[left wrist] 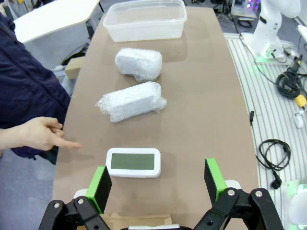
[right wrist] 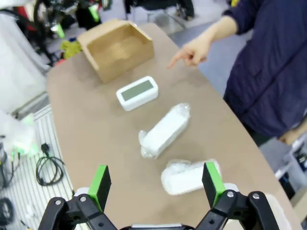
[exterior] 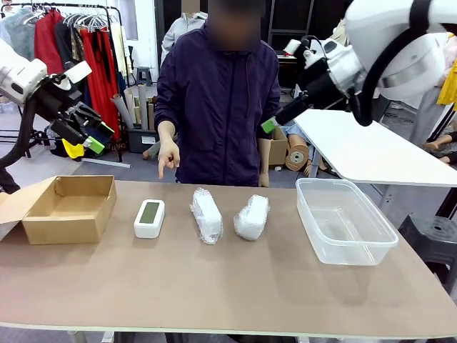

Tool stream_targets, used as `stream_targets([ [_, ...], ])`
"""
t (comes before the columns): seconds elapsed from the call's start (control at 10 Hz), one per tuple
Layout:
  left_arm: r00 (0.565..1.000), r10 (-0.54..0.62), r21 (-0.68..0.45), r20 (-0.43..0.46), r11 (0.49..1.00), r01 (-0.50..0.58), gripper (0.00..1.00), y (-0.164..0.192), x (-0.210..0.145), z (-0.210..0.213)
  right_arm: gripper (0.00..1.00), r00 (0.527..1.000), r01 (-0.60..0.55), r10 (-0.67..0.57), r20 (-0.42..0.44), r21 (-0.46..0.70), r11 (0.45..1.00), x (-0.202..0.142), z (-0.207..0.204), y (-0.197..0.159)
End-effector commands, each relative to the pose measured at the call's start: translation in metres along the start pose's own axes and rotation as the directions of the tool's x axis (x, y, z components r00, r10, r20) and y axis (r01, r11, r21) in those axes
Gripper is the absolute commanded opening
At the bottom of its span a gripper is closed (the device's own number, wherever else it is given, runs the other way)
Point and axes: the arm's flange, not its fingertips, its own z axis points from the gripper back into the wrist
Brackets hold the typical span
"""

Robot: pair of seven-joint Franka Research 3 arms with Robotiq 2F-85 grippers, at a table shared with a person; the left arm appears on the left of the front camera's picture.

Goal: Separate and place wrapped and unwrapped clocks.
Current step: Pick up the Digital clock indicated by the person.

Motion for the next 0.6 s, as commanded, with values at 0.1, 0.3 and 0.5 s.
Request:
stream_targets([
  [0.1,1.000,0.000,0.003,0.003,1.000,0.000,1.00,-0.001,0.000,0.002,1.00,0.982,0.133,-0.143,-0.125,-0.089,0.987,0.057,-0.025,0.024],
  [0.3,1.000,0.000,0.003,0.003,1.000,0.000,1.00,-0.001,0.000,0.002,1.00,0.974,0.117,-0.126,-0.187,-0.061,0.991,0.086,-0.038,0.038],
  [0.5,1.000,0.000,0.003,0.003,1.000,0.000,1.00,-0.001,0.000,0.002,1.00,0.980,0.120,-0.132,-0.148,-0.084,0.989,0.064,-0.036,0.043],
])
